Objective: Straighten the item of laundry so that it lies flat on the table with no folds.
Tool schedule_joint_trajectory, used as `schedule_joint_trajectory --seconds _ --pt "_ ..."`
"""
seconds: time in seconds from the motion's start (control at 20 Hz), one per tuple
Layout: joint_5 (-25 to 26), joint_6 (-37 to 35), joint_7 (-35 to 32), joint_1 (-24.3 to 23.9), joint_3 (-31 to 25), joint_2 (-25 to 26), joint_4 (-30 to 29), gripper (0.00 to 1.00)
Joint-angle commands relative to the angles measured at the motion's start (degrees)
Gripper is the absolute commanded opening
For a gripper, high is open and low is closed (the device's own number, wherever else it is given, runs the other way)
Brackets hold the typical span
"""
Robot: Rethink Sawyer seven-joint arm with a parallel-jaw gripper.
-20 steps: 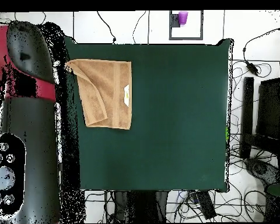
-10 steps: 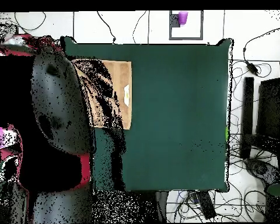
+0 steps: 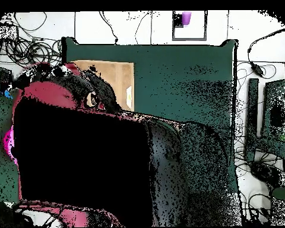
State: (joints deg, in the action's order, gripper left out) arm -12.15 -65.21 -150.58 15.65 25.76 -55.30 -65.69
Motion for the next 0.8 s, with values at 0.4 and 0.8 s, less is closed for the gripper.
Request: schedule_joint_trajectory --seconds 0.4,0.8 --pt "3.9 -2.0 34.4 -7.0 -12.0 -9.6 -23.5 1.00" --pt "3.8 -2.0 43.1 -12.7 -15.2 -12.8 -26.9 1.00"
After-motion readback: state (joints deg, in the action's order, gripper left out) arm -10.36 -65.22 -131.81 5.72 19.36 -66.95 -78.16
